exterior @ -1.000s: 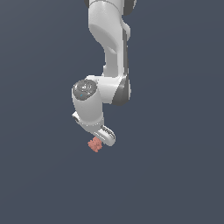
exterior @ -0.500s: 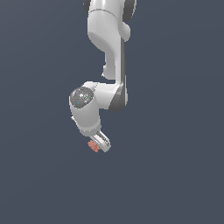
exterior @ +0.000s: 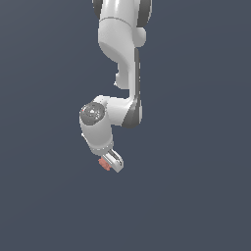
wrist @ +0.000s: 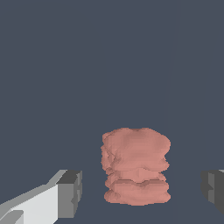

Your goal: Pick up the object and move it to a goal position.

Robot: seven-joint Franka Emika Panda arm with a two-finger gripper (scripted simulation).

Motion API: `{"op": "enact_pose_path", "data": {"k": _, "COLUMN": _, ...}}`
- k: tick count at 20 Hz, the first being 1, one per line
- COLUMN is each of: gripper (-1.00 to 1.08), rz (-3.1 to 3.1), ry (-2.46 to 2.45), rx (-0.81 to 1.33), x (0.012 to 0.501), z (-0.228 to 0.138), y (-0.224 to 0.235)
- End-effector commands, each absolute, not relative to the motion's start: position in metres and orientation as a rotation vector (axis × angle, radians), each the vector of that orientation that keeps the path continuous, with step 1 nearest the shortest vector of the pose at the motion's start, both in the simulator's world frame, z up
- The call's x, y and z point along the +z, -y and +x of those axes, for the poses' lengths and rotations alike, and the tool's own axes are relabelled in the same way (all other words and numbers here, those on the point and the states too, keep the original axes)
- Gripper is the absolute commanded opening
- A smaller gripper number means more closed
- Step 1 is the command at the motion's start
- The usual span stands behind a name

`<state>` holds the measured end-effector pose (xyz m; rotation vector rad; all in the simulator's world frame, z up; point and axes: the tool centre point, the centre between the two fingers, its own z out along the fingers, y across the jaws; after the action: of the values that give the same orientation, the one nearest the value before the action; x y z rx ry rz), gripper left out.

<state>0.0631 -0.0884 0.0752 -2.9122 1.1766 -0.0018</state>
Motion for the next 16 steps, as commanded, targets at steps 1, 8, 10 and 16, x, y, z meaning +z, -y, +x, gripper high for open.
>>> {"op": "enact_pose_path", "data": {"k": 1, "gripper": 1.0, "rz": -2.912, "ry": -1.179, "rx": 0.0, "x": 0.061, "z": 0.062, "y": 0.089}}
{"op": "enact_pose_path", "data": {"k": 8, "gripper": 1.0, "rz": -2.911, "ry": -1.182, "rx": 0.0, "x": 0.041, "z": 0.063, "y": 0.089}}
{"op": "enact_pose_path", "data": {"k": 10, "gripper": 1.0, "rz": -2.911, "ry": -1.182, "rx": 0.0, "x": 0.041, "z": 0.063, "y": 0.089}}
{"op": "enact_pose_path", "data": {"k": 16, "gripper": -1.0, "rz": -2.911, "ry": -1.182, "rx": 0.0, "x": 0.041, "z": 0.063, "y": 0.089}}
